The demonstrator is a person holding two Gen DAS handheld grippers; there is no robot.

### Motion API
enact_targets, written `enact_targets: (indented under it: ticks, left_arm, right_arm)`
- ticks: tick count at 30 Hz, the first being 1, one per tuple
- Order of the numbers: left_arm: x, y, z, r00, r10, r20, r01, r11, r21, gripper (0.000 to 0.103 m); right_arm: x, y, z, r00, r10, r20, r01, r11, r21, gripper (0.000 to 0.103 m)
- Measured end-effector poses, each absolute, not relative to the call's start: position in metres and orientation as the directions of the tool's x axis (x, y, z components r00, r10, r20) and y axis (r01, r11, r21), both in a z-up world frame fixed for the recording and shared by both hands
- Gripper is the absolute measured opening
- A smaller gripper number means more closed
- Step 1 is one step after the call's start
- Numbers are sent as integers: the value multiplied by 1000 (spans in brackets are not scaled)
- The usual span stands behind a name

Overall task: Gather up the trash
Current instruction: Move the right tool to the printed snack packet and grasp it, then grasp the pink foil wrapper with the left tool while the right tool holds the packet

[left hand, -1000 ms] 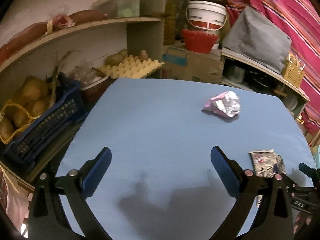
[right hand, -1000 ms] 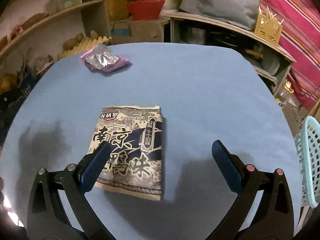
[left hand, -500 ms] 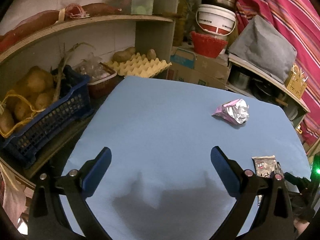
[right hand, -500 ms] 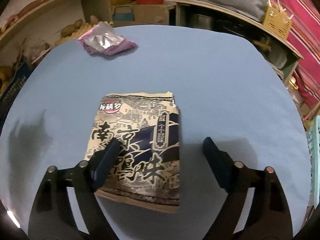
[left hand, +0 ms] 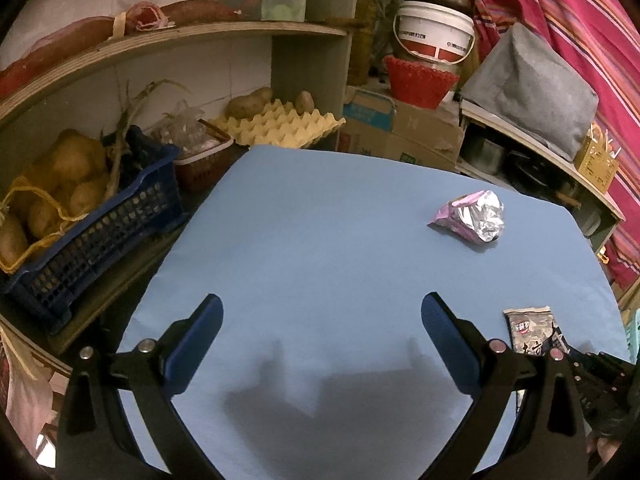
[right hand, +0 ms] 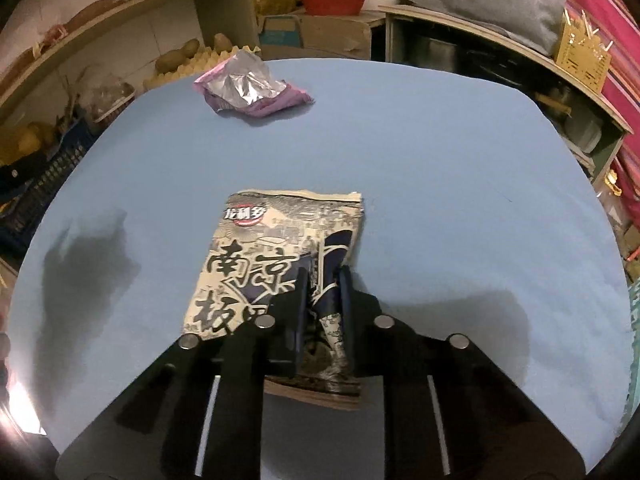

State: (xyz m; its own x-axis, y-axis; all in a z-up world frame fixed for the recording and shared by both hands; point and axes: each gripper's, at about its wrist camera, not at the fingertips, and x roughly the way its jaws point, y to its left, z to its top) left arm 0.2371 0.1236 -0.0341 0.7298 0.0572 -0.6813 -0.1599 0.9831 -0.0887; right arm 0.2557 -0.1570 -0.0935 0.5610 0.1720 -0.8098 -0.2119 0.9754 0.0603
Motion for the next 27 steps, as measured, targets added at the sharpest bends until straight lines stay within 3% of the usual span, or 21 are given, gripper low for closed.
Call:
enact_targets:
  ticks: [5, 18, 27]
  left_arm:
    - [239, 118, -35, 729, 60, -682, -157, 984, -82, 97]
    - [253, 93, -35, 725, 24, -688, -132, 986, -105, 97]
    - [330, 39, -5, 747, -26, -664, -86, 987, -135, 97]
  right_arm:
    - [254, -159, -87, 572, 198, -796, -234, 969, 73, 11]
    - [245, -216, -54, 671, 90, -736, -144, 990, -10, 11]
    - [245, -244, -56, 664, 57, -745, -125, 991, -36, 11]
